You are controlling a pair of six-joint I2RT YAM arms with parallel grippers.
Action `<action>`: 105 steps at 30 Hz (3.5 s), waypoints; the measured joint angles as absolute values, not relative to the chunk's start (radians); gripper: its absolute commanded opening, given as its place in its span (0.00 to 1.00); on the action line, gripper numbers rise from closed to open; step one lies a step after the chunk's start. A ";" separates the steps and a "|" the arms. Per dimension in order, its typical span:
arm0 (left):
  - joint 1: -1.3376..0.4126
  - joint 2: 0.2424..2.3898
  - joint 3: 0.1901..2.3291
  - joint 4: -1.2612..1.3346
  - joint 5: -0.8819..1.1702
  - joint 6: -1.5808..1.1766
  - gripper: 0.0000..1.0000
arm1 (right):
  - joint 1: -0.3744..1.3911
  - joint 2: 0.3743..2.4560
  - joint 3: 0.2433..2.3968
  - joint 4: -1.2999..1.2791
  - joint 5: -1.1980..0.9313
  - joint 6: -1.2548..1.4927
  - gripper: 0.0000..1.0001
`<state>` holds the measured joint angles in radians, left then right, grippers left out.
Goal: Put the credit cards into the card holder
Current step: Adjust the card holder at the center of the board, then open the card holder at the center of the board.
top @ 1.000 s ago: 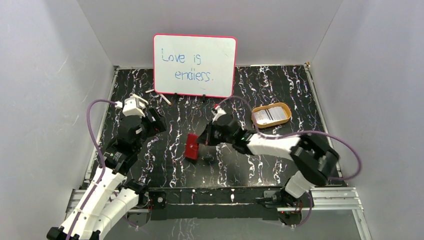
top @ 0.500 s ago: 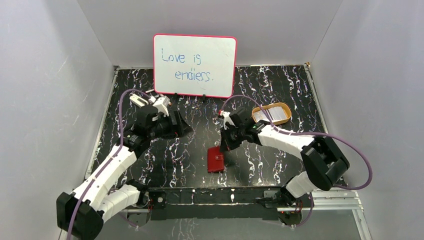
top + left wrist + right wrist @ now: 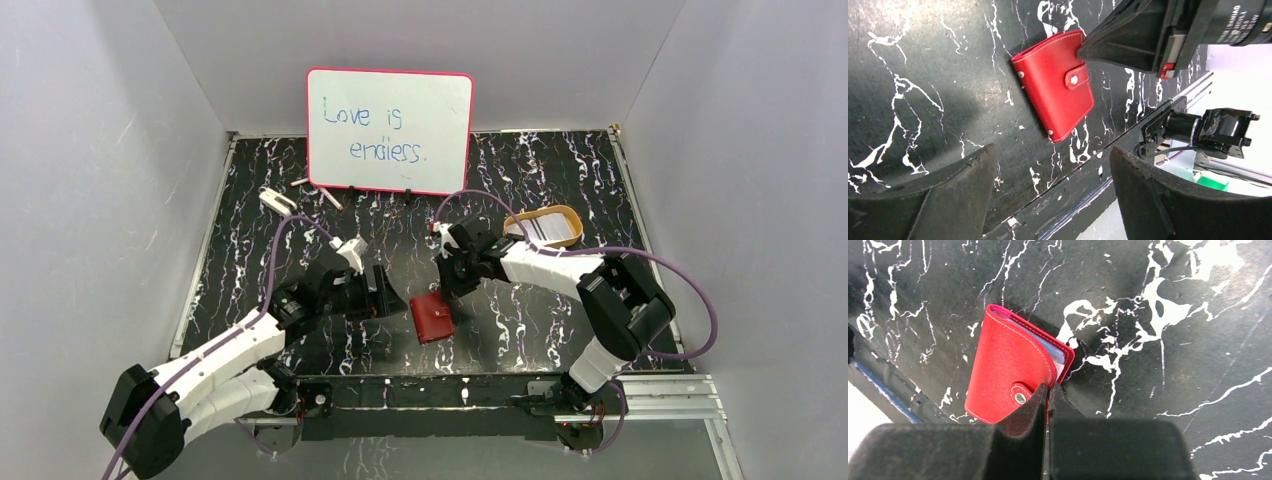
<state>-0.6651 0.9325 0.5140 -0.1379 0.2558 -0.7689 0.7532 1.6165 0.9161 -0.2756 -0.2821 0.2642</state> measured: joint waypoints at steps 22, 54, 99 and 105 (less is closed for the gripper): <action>-0.736 0.977 0.412 -0.012 0.091 -0.916 0.69 | 1.072 1.427 0.931 -0.356 0.138 0.373 0.42; -0.736 1.022 0.349 0.066 0.040 -1.015 0.63 | 1.128 1.584 0.933 -0.373 0.336 0.529 0.44; -0.862 1.347 0.464 0.327 0.134 -1.105 0.00 | 1.128 1.556 0.912 -0.369 0.355 0.580 0.00; -0.873 1.469 0.467 0.412 0.157 -1.126 0.00 | 1.128 1.556 0.908 -0.367 0.352 0.588 0.00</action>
